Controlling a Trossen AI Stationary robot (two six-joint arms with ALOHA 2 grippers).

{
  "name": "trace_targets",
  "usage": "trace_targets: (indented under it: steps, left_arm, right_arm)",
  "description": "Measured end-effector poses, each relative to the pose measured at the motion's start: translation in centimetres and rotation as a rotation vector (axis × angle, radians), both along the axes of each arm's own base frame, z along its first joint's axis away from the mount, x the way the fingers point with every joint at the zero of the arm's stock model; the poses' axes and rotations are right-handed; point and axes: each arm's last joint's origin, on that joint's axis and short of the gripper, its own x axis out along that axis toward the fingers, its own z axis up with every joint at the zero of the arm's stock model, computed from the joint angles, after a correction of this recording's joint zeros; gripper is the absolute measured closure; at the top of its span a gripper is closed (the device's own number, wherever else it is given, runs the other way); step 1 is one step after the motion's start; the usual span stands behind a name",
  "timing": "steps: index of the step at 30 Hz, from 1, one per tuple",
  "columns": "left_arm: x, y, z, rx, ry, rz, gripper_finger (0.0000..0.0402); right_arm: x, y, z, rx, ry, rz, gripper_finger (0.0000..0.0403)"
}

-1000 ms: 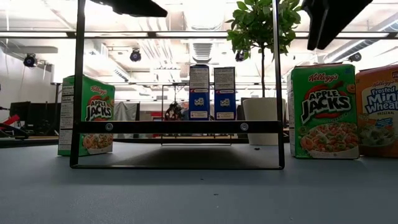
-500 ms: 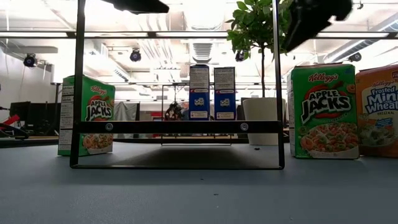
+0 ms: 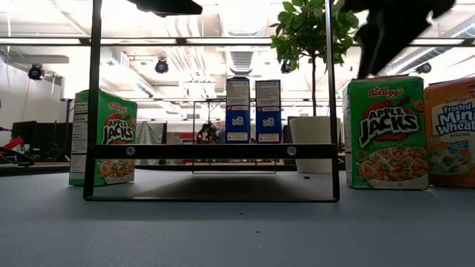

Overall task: Stack cereal on shelf
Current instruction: Put the top left orange cereal box on the shelf

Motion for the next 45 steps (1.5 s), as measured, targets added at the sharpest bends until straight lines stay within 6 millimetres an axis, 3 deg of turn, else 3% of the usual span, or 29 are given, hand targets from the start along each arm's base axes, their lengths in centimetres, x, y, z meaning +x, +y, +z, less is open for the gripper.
trace_targets:
  steps: [8, 17, 26, 39, 45]
  left_arm:
    - [0.1, 0.0, 0.1, -0.002, -0.017, 0.0, 0.0402]
    - [0.1, 0.0, 0.2, -0.003, -0.019, 0.0, 0.0402]
    - [0.1, 0.0, 0.2, -0.003, -0.02, 0.0, 0.0402]
    - [0.1, 0.0, 0.2, 0.009, -0.021, -0.004, 0.0402]
    - [0.1, 0.0, 0.2, 0.011, -0.02, -0.005, 0.0402]
  right_arm:
    - [-0.8, -0.3, -2.7, -0.057, 0.086, 0.02, 0.0091]
    - [-0.2, -1.2, -3.2, -0.098, 0.069, 0.068, 0.0105]
    - [0.2, -1.7, -3.8, 0.057, 0.062, 0.085, 0.0132]
    - [0.4, -1.6, -3.4, 0.089, 0.032, 0.007, 0.0222]
    - [1.1, -1.6, -0.2, 0.117, -0.055, -0.046, 0.0239]
